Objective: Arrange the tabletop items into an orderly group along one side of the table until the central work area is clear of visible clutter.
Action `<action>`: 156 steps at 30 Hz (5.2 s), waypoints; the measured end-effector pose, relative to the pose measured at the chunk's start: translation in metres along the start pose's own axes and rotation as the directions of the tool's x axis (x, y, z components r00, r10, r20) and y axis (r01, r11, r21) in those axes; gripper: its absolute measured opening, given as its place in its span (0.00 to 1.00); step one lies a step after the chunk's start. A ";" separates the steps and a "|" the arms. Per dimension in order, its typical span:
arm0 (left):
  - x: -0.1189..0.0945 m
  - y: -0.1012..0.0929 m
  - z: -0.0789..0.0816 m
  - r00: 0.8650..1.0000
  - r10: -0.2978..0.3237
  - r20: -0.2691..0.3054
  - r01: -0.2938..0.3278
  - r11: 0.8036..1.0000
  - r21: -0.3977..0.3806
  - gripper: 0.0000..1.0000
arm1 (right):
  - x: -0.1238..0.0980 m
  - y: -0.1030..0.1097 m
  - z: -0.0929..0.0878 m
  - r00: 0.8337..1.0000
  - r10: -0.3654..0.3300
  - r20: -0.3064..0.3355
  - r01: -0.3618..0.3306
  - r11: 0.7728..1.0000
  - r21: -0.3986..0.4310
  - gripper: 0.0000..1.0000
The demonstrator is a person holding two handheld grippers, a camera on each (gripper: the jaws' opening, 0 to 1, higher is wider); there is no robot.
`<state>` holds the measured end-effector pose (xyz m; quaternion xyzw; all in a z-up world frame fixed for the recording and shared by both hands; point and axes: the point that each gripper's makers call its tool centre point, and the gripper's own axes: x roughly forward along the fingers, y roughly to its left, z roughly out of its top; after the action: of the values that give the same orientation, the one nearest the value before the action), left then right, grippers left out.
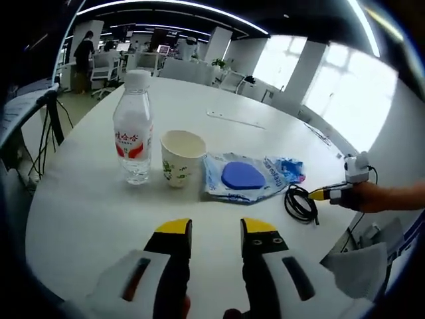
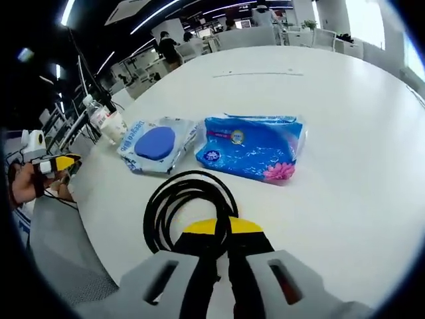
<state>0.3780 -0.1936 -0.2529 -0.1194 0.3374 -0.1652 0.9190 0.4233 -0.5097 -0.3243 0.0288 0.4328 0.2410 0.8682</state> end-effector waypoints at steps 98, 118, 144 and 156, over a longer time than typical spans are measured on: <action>-0.019 -0.011 0.008 1.000 0.017 0.018 -0.018 0.999 0.047 0.30 | -0.014 -0.076 0.046 0.970 -0.219 0.111 0.188 0.953 0.237 0.00; -0.018 -0.016 0.008 1.000 -0.003 0.015 0.002 0.998 0.058 0.31 | -0.018 -0.092 0.037 0.967 -0.231 0.109 0.200 0.949 0.244 0.00; -0.028 0.006 0.026 0.998 0.019 0.054 -0.024 0.997 0.079 0.32 | -0.048 -0.027 0.049 0.983 -0.074 0.166 0.066 0.996 0.054 0.22; -0.032 0.013 0.033 0.997 0.017 0.073 -0.024 0.996 0.086 0.32 | -0.062 -0.009 0.050 0.977 -0.038 0.211 0.036 0.999 0.017 0.28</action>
<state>0.3799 -0.1663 -0.2140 -0.0820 0.2978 -0.1658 0.9366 0.4337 -0.5371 -0.2500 0.0521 0.3401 0.2174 0.9134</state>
